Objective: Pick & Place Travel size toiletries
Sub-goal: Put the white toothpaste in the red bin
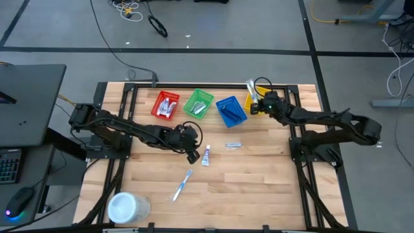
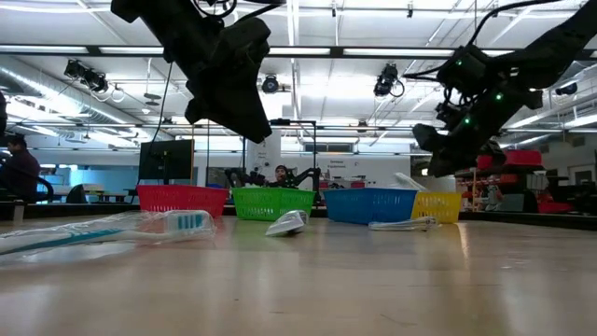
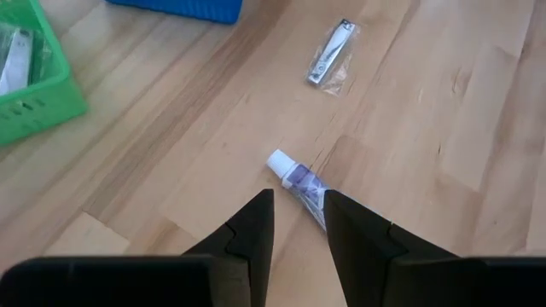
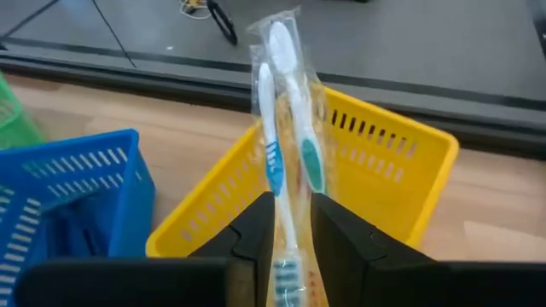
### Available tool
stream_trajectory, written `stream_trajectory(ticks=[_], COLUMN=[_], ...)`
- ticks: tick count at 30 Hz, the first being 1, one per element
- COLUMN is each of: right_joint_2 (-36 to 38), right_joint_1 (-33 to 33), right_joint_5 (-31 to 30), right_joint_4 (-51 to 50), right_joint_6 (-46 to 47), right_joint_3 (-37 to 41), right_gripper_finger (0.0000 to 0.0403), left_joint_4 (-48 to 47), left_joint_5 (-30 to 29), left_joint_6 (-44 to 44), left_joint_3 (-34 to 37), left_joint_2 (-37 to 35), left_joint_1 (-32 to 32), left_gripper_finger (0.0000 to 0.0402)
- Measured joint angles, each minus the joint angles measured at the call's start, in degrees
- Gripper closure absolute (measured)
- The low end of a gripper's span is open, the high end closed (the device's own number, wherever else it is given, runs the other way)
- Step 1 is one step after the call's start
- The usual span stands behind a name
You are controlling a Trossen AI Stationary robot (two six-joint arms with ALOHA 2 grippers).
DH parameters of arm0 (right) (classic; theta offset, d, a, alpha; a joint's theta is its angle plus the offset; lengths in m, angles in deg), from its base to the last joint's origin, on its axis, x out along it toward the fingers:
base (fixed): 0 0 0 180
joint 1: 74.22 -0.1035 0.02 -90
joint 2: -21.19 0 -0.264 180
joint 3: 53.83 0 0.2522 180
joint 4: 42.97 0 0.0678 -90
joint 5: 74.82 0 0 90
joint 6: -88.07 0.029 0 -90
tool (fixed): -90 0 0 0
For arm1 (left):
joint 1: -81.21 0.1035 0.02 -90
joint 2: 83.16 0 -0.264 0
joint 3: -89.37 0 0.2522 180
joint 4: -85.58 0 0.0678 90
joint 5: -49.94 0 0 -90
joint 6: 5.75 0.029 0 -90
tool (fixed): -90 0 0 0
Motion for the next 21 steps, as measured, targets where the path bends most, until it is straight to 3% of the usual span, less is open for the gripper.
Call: stream_trajectory(ticks=[4, 14, 17, 21], right_joint_2=[2.75, 3.65, 3.64, 3.64], right_joint_1=[-0.67, -6.84, -9.42, -11.29], right_joint_5=[2.87, 28.13, 31.37, 31.43], right_joint_4=[-0.78, 5.57, 8.5, 13.34], right_joint_6=[-3.24, -15.01, -20.25, -24.11], right_joint_3=[0.0, 1.37, 1.73, 1.73], right_gripper_finger=[0.0316, 0.0315, 0.0315, 0.0315], left_joint_4=[0.09, 8.8, 11.47, 13.57], left_joint_5=[-0.05, 2.89, 3.35, 2.93], left_joint_6=[-4.04, -5.42, -5.53, -5.31], left_joint_3=[0.0, 0.02, 0.02, 0.04], left_joint_2=[0.0, 4.26, 6.49, 9.46], left_joint_1=[0.0, -1.64, -2.03, -1.66], left_gripper_finger=[0.029, 0.029, 0.029, 0.0285])
